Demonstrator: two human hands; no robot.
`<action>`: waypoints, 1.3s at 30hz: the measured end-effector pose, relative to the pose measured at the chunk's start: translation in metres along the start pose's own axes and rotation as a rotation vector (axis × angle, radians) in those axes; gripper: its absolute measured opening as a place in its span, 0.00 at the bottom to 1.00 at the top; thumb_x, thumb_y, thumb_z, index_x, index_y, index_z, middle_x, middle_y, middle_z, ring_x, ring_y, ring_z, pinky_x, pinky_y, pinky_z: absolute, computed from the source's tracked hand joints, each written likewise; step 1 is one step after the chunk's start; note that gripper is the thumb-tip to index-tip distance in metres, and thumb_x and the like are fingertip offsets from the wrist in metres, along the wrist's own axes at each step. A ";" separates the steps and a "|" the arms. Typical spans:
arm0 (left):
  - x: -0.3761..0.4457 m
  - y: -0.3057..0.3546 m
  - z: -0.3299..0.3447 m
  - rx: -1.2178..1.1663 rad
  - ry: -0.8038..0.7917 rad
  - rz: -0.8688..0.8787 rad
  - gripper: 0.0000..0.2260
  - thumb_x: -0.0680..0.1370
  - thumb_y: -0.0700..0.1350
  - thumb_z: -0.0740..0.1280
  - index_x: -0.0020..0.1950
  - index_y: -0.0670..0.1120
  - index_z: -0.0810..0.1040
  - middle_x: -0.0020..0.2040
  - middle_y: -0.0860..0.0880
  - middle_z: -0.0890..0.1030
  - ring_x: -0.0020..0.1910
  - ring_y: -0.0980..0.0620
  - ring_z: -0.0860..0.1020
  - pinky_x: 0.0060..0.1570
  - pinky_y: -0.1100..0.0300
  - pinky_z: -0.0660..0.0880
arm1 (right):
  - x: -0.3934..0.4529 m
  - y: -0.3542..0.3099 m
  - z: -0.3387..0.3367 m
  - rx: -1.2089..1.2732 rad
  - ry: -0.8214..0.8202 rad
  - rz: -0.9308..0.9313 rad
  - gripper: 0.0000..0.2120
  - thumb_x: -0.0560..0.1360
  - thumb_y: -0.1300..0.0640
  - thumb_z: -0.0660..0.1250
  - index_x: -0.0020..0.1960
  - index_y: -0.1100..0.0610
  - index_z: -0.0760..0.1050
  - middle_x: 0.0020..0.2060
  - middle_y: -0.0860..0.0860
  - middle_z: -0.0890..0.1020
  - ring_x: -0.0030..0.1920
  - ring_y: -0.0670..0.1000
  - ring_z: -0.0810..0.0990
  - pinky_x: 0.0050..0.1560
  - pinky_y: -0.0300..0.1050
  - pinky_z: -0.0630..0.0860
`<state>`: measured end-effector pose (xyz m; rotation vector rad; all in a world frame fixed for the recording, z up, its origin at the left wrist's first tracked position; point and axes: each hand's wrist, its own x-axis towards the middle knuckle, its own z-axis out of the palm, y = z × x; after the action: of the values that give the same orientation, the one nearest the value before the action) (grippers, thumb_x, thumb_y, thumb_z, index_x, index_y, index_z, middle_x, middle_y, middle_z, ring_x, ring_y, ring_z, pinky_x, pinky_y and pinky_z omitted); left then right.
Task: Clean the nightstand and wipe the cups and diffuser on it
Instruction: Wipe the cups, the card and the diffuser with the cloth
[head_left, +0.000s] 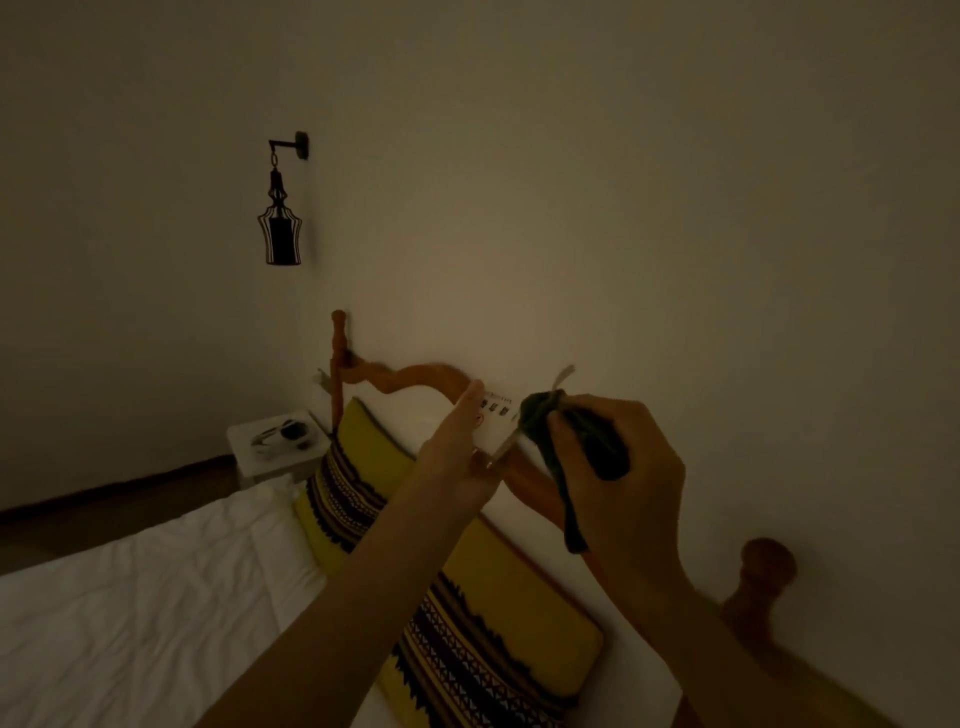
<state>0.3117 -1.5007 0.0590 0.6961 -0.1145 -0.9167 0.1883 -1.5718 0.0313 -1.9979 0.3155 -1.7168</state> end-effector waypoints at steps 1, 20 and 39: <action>0.000 -0.004 -0.001 0.008 -0.050 -0.021 0.18 0.79 0.50 0.68 0.62 0.38 0.76 0.50 0.40 0.82 0.47 0.44 0.82 0.36 0.55 0.83 | -0.007 -0.003 0.004 -0.018 -0.016 -0.065 0.11 0.74 0.57 0.74 0.56 0.57 0.81 0.51 0.50 0.81 0.51 0.41 0.80 0.52 0.30 0.77; 0.002 -0.004 -0.038 0.018 -0.040 -0.014 0.08 0.78 0.43 0.70 0.52 0.39 0.79 0.41 0.41 0.86 0.35 0.49 0.85 0.27 0.62 0.80 | 0.003 0.010 0.015 0.119 -0.098 0.231 0.10 0.75 0.57 0.72 0.56 0.56 0.83 0.50 0.50 0.84 0.51 0.48 0.84 0.53 0.52 0.82; 0.011 -0.021 -0.196 0.269 0.297 -0.145 0.12 0.74 0.44 0.75 0.55 0.43 0.79 0.48 0.42 0.84 0.36 0.47 0.86 0.29 0.56 0.81 | -0.139 0.077 0.054 -0.059 -0.616 0.538 0.05 0.75 0.45 0.71 0.48 0.45 0.80 0.42 0.39 0.82 0.44 0.38 0.80 0.46 0.33 0.76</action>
<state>0.3774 -1.4185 -0.1085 1.0947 0.0797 -0.9347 0.2260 -1.5608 -0.1320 -2.1125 0.6138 -0.7351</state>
